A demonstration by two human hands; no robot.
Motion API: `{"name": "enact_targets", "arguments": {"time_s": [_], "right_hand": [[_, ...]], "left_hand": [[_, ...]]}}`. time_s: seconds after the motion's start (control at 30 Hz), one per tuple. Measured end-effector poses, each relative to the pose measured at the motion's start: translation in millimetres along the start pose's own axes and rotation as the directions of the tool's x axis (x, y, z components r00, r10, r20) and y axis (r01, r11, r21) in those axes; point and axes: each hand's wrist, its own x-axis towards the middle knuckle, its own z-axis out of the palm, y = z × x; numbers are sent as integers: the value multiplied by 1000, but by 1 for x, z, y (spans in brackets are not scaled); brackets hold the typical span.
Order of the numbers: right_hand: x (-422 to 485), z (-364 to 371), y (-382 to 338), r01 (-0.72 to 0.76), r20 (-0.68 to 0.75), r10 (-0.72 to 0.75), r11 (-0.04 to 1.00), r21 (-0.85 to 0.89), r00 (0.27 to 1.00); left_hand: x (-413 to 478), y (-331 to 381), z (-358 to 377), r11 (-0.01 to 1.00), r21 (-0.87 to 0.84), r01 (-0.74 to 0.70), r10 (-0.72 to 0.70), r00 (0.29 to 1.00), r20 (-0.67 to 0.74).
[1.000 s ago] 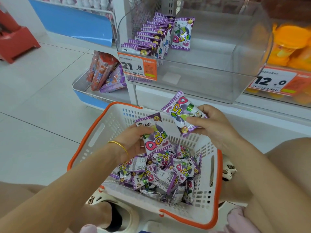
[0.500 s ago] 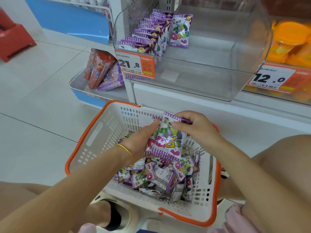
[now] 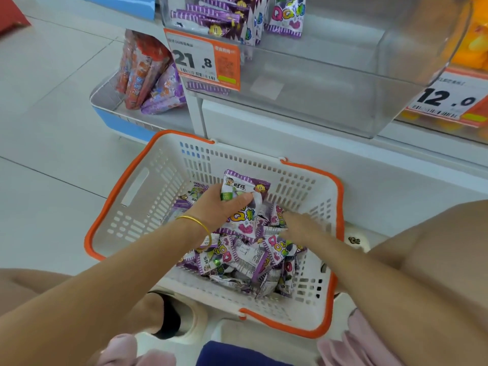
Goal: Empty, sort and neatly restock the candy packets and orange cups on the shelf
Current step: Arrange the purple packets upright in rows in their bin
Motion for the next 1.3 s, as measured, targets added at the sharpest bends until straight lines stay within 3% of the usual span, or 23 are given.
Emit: {"name": "enact_targets", "arguments": {"time_s": [0.1, 0.23, 0.3, 0.37, 0.47, 0.67, 0.83, 0.97, 1.07, 1.2, 1.23, 1.3], "right_hand": [[6, 30, 7, 52, 23, -47, 960, -276, 999], [10, 30, 2, 49, -81, -84, 930, -365, 993], [14, 20, -1, 62, -76, -80, 973, -222, 994], [13, 2, -5, 43, -30, -42, 998, 44, 999], [1, -36, -16, 69, -34, -62, 951, 303, 998], [-64, -121, -44, 282, 48, -315, 901, 330, 948], [-81, -131, -63, 439, -145, -417, 809, 391, 897], [-77, -127, -71, 468, -304, -365, 781, 414, 880], [-80, -131, -73, 480, -402, -311, 757, 443, 861], [-84, -128, -78, 545, -625, -179, 699, 463, 760], [-85, -126, -79, 531, -632, -114, 666, 524, 766], [-92, -124, -80, 449, -487, -52, 479, 754, 872]], "left_hand": [[2, -9, -5, 1000, 14, 3, -3, 1000, 9], [9, -18, -6, 998, 47, 41, -41, 999, 6], [13, -21, -2, 994, 47, 95, -92, 993, -70], [17, -25, 2, 989, 85, 120, -110, 987, -117], [18, -24, 4, 991, 78, 107, -89, 974, -209], [21, -23, -2, 998, -31, 51, -59, 944, -324], [18, -14, 1, 999, -9, 48, -49, 973, -227], [14, -4, 1, 995, -41, 94, -97, 991, -90], [9, 2, -4, 979, -181, 90, -91, 996, 6], [3, 7, -10, 956, -291, -25, 15, 999, -36], [0, 12, -10, 952, -300, -60, 37, 996, -80], [-5, 20, -13, 956, -270, -118, 77, 984, -161]]}}
